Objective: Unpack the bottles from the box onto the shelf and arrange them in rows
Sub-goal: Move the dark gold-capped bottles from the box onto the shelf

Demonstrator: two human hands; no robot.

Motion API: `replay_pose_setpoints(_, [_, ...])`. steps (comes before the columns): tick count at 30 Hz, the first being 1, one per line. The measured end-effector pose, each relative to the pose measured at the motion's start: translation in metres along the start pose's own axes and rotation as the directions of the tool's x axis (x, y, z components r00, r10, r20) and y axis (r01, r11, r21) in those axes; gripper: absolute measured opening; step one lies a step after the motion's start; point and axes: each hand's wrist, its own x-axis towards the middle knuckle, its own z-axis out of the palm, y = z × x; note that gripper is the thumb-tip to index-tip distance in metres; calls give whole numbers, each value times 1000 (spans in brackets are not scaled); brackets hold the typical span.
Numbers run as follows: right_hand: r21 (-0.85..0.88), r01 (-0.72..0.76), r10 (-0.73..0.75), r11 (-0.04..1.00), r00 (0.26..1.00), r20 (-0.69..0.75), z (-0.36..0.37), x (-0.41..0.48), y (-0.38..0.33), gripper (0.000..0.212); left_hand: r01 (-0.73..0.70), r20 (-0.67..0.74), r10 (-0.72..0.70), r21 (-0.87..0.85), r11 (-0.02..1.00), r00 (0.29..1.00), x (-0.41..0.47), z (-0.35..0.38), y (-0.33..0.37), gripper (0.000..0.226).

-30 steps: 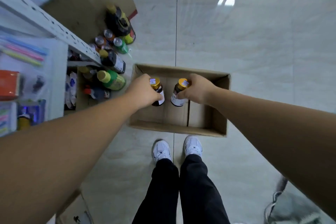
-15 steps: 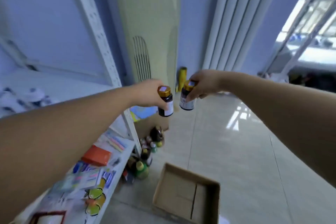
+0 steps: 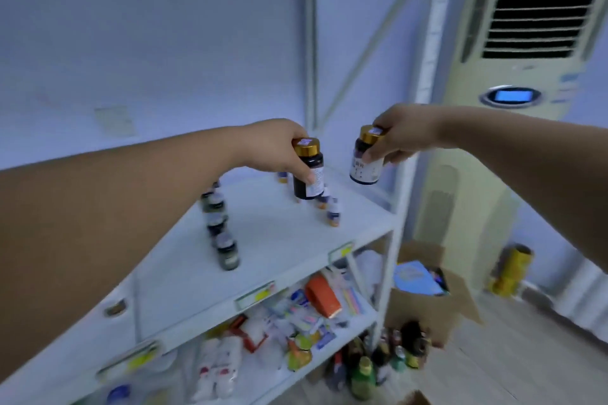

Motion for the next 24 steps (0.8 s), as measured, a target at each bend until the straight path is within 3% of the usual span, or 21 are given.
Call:
replay_pose_setpoints(8, [19,323,-320,946,923,213,101,26,-185,22,339,-149,-328,57,939,933,-189,-72,-111,41])
replay_pose_setpoints(10, [41,385,-383,922,891,244,130,31,-234,30,411,-179,-396,56,910,901,-236,-87,-138,41])
replay_pose_setpoints(24, [130,634,-624,762,666,410,355,46,-548,29,732,-288,-695,31,680,658,-508,-164,-352,42])
